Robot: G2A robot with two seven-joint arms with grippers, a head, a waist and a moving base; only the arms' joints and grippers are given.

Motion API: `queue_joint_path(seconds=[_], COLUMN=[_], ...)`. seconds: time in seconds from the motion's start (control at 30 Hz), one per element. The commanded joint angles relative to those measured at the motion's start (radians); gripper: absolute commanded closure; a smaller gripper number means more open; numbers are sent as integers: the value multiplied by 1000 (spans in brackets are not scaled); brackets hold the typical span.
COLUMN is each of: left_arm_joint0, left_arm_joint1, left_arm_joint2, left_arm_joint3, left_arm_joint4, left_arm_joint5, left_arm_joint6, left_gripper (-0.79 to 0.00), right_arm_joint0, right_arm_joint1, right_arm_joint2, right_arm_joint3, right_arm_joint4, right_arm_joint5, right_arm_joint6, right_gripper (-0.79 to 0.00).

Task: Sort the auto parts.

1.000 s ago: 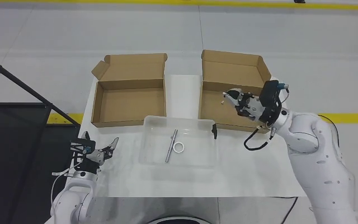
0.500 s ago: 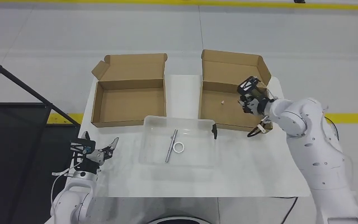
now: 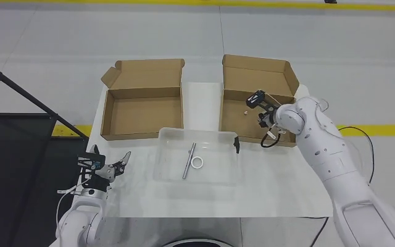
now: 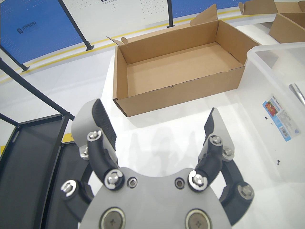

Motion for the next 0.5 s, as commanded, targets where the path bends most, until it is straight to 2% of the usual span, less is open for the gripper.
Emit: queue_joint_path(seconds=[0.0,0.27,0.47], left_arm_joint0=[0,0,0], left_arm_joint1=[0,0,0], left_arm_joint2=[0,0,0], left_arm_joint3=[0,0,0], left_arm_joint4=[0,0,0], left_arm_joint5=[0,0,0], left_arm_joint6=[0,0,0], left_gripper=[-785,-785,-785], right_arm_joint0=[20,65,79], right_arm_joint1=[-13,-51,-64], right_arm_joint2=[-20,-71,-81], right_arm_joint3=[41,150,196], right_arm_joint4=[8,27,35], right_arm_joint5=[-14,-40,-47], right_arm_joint6=[-9,-13,-23], right_gripper=[0,-6,-117])
